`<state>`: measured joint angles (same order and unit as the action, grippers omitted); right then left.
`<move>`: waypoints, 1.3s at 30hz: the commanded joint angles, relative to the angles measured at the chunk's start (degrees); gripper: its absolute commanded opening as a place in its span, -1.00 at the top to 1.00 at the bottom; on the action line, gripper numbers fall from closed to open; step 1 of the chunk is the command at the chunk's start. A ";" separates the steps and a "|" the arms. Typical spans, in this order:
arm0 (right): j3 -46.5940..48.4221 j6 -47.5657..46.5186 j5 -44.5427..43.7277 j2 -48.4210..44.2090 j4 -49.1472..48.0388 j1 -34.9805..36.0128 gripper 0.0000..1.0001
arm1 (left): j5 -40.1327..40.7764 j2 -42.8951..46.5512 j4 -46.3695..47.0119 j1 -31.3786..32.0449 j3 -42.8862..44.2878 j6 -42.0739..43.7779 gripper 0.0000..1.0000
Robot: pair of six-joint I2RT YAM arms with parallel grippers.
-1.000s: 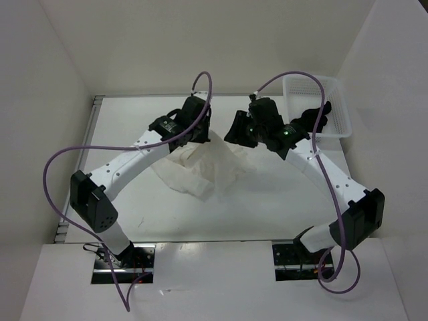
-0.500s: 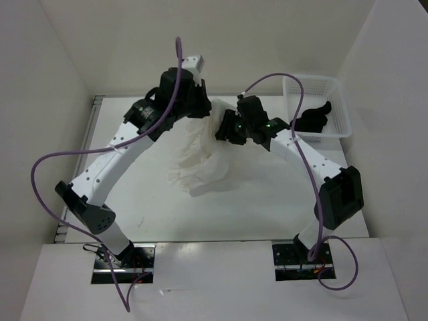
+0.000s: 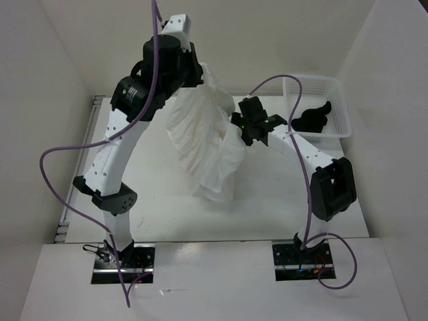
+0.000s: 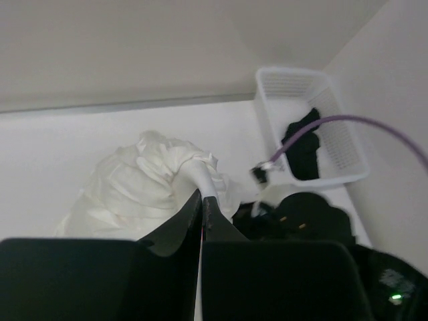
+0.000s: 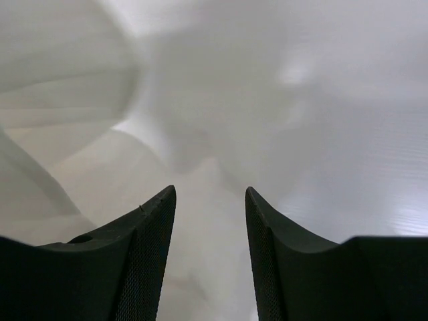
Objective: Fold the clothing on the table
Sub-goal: Flatten the skirt out
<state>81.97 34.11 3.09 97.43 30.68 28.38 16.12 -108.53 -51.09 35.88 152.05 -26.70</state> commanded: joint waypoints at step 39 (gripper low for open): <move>6.71 1.14 2.46 -0.75 -3.61 2.20 -0.22 | -4.25 5.25 11.37 -1.07 -32.26 -6.70 1.00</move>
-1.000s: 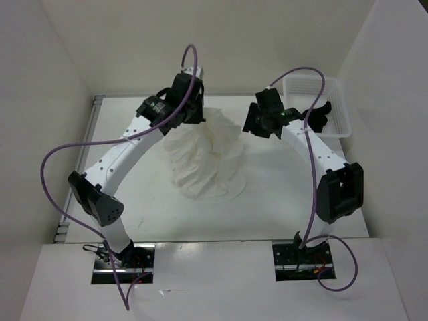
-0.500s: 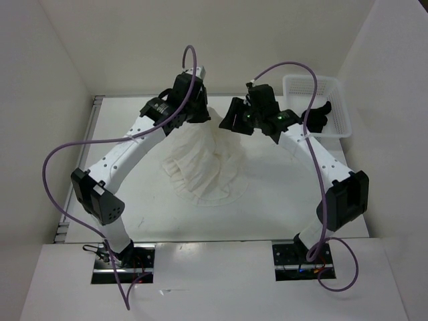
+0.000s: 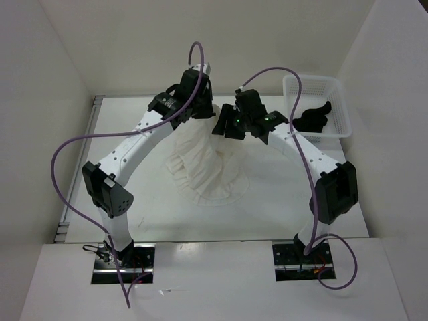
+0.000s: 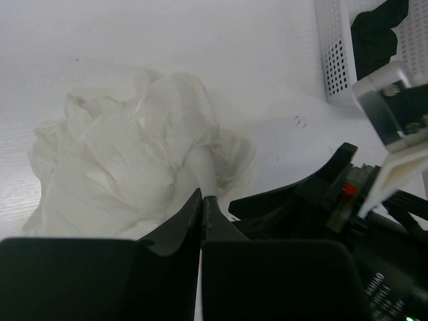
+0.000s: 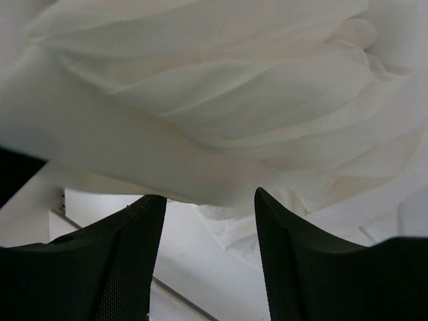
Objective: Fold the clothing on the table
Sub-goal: Flatten the skirt out
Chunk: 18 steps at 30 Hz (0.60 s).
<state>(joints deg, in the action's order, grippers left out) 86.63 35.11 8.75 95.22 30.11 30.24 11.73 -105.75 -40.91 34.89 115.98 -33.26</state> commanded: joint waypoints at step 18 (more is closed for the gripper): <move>3.98 -0.92 -5.68 -1.44 -1.37 0.35 -0.22 | 0.31 3.88 1.79 -1.85 -1.90 1.00 1.00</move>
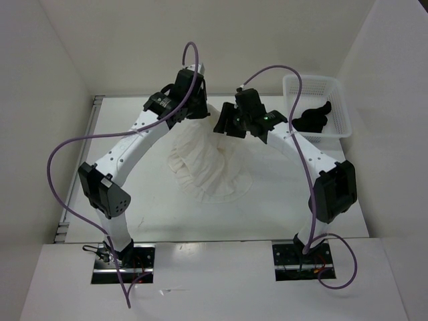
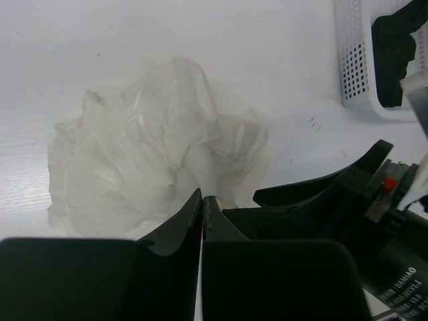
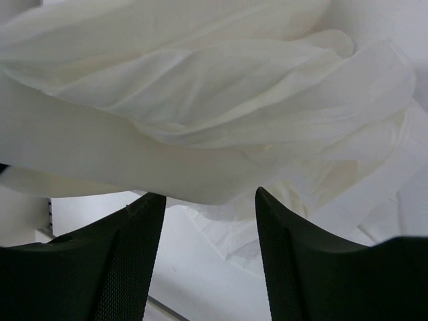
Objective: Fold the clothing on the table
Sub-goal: Flatten the skirt out
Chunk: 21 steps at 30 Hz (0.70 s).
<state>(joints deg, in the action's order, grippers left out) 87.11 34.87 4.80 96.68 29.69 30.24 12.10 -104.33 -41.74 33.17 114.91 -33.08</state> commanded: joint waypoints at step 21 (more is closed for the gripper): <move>2.63 -1.21 -1.11 6.14 -4.02 -0.71 -0.24 | -3.66 6.07 2.10 -1.26 5.67 0.38 1.00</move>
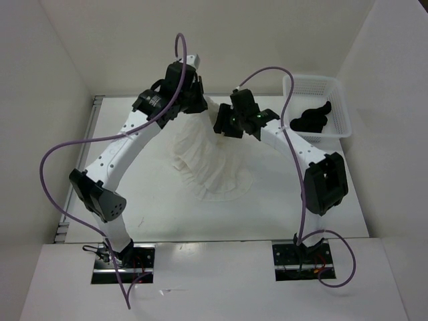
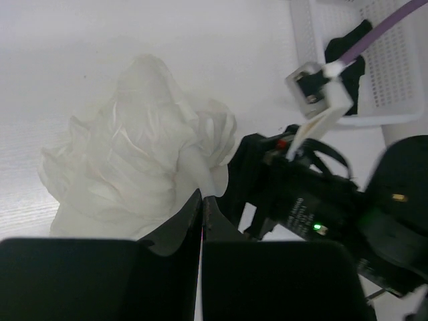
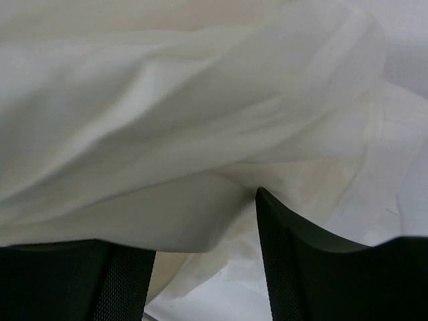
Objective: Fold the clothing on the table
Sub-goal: Flatten the skirt out
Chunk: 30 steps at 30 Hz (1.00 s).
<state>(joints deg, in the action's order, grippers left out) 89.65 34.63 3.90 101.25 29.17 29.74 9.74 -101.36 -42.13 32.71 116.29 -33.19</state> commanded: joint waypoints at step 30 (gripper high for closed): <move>-0.35 -6.32 -11.03 -5.62 9.06 -5.30 0.16 | 0.81 10.39 5.21 -15.48 -13.18 3.83 1.00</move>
<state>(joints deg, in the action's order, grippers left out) 87.55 30.65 -4.16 99.26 32.84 26.04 8.73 -93.95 -44.42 18.39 105.45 -28.91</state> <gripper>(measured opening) 0.432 0.003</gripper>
